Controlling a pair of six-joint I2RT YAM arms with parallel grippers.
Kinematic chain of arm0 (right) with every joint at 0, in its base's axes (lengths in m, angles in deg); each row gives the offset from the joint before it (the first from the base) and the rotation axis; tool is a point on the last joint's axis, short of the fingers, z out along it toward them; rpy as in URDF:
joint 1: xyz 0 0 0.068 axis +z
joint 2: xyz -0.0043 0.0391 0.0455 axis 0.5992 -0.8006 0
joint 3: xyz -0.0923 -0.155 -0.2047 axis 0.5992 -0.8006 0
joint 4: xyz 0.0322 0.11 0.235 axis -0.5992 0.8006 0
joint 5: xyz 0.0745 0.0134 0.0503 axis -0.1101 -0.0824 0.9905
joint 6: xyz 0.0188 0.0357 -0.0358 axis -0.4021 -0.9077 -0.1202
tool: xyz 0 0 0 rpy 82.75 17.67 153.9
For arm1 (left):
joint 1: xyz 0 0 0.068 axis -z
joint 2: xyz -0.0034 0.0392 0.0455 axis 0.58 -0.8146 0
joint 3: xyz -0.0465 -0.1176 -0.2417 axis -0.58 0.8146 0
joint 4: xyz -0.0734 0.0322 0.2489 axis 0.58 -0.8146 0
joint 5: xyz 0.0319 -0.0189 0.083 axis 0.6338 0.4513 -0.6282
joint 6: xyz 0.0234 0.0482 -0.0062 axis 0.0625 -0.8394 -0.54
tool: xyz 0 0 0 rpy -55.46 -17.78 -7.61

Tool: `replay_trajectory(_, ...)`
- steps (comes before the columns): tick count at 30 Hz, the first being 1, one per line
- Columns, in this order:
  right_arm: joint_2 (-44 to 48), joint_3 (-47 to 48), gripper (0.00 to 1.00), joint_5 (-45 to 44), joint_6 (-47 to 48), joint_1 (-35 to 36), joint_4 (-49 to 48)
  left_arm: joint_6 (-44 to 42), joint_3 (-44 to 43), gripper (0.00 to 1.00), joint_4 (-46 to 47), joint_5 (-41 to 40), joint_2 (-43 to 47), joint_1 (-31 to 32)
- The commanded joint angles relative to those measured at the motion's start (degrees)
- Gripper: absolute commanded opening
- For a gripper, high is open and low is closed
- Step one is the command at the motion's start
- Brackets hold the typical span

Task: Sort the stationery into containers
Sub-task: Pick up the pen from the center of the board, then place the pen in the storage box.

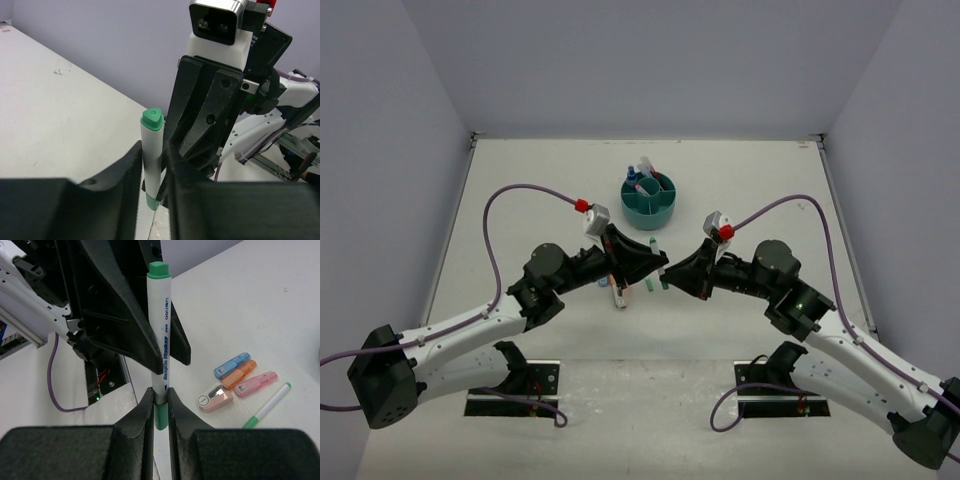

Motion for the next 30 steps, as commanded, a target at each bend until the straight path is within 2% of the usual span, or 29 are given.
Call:
replay_trajectory(1,0.70,-0.19,0.00,-0.65,2.22,0.13,-0.83,-0.73,-2.08,0.08,4.96,0.16,-0.69,-0.16)
replay_trajectory(3,0.95,-0.38,0.01,-1.74,2.70,0.16,-0.61,-1.06,-1.99,0.00,5.48,-1.84,-1.30,-0.16)
replay_trajectory(4,1.10,-0.54,0.09,-2.76,2.67,0.21,-0.66,-1.66,-1.99,0.00,5.92,-2.70,-1.89,-0.16)
replay_trajectory(6,1.43,-0.91,0.57,-6.71,2.26,0.12,0.24,-3.27,-2.91,0.00,5.32,-7.62,-3.03,-0.16)
replay_trajectory(7,1.78,-1.11,0.85,-10.17,1.91,0.07,0.99,-5.87,-4.06,0.00,2.63,-12.13,-4.08,-0.16)
replay_trajectory(8,2.13,-1.30,0.99,-14.35,1.43,0.05,1.67,-8.26,-5.65,0.00,0.93,-16.84,-5.09,-0.16)
replay_trajectory(12,3.82,-3.10,0.99,-47.10,-5.48,-0.08,5.86,-19.79,-11.85,0.00,2.80,-42.30,-13.31,-0.46)
replay_trajectory(13,4.13,-3.99,0.99,-51.11,-6.82,-0.20,6.00,-22.95,-12.76,0.00,6.48,-46.06,-16.46,-1.15)
replay_trajectory(16,4.65,-6.11,0.99,-51.07,-7.32,-0.32,3.25,-27.45,-16.41,0.00,18.53,-44.43,-27.83,-5.32)
replay_trajectory(18,4.15,-6.63,0.99,-50.63,-7.25,-0.39,2.72,-27.83,-20.18,0.00,20.54,-43.40,-33.44,-9.01)
replay_trajectory(23,2.32,-6.83,0.99,-46.20,-6.73,-0.48,0.63,-27.21,-24.64,0.00,26.85,-39.63,-43.47,-12.57)
replay_trajectory(30,0.18,-6.15,0.99,-40.97,-6.88,-0.48,-0.45,-23.82,-28.90,0.00,28.18,-34.83,-51.18,-15.83)
